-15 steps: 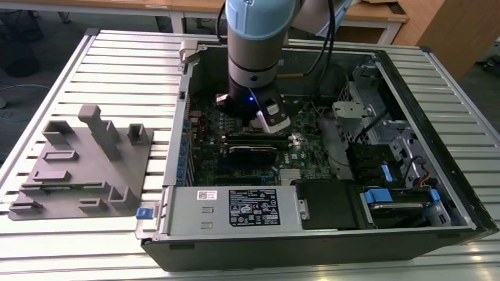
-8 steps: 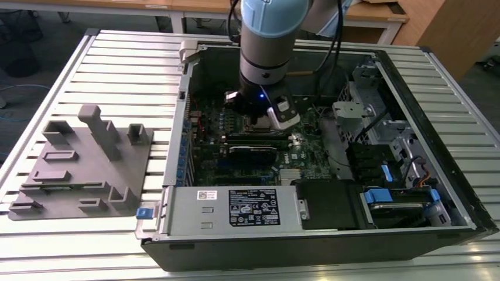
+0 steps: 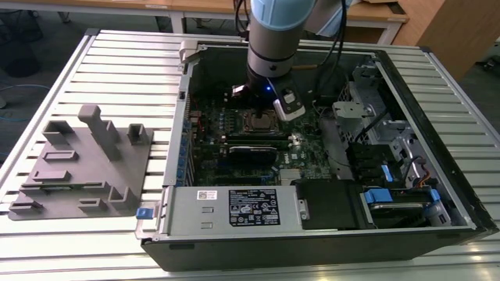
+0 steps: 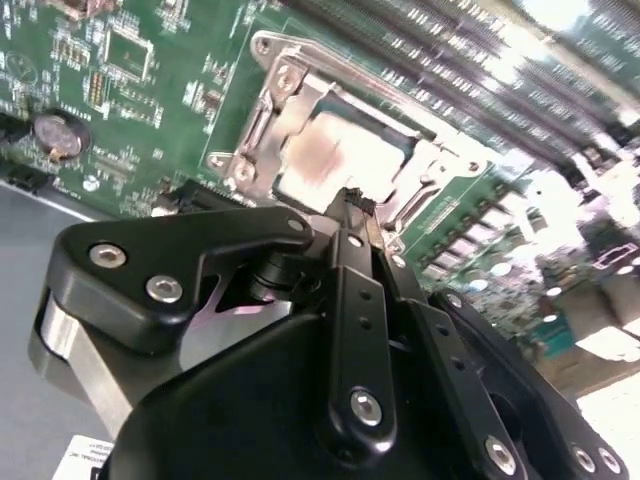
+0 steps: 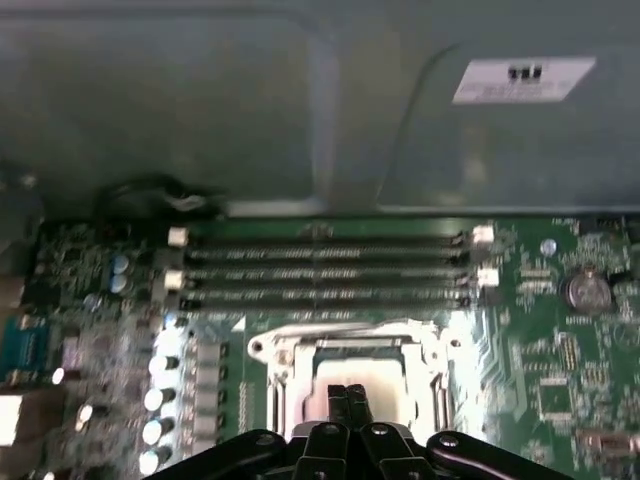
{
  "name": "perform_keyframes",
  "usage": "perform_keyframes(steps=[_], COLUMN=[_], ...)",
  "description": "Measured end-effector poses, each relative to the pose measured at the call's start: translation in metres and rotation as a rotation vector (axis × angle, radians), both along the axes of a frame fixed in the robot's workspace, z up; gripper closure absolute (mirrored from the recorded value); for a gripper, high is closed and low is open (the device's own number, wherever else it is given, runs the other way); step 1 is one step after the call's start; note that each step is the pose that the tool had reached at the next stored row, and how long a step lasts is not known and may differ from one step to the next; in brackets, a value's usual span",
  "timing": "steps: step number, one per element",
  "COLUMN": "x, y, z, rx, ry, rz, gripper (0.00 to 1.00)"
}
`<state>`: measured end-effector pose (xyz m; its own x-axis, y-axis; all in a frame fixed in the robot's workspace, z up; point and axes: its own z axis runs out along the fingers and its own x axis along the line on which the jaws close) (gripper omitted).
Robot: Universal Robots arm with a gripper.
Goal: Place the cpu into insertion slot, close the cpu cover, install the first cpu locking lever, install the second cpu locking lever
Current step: 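Install the second cpu locking lever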
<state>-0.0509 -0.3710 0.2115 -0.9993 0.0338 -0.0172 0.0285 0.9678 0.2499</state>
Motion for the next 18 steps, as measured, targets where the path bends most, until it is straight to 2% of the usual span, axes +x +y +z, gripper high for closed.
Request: perform_keyframes(steps=[4,6,9,10,11,14,15,16,18], x=[0.0000,0.0009,0.0038,0.0045,0.0050,0.0057,0.0058,0.0058,0.0058], y=[0.0090,0.0097,0.0097,0.0097,0.0097,0.0096,0.0097,0.0096,0.0096], z=[-0.0005,-0.0006,-0.0006,-0.0006,-0.0006,-0.0005,-0.0004,-0.0005,-0.0005], rx=[-0.0023,-0.0062,-0.0181,-0.0262,-0.0387,-0.0927,-0.1079,-0.1110,-0.1113], ry=[-0.0001,0.0001,0.0006,0.0011,0.0016,0.0017,0.0018,0.0017,0.0017], rz=[-0.002,-0.002,-0.003,-0.004,-0.004,-0.007,-0.008,-0.008,-0.008], gripper=[0.89,0.89,0.89,0.89,0.89,0.89,0.89,0.89,0.89])
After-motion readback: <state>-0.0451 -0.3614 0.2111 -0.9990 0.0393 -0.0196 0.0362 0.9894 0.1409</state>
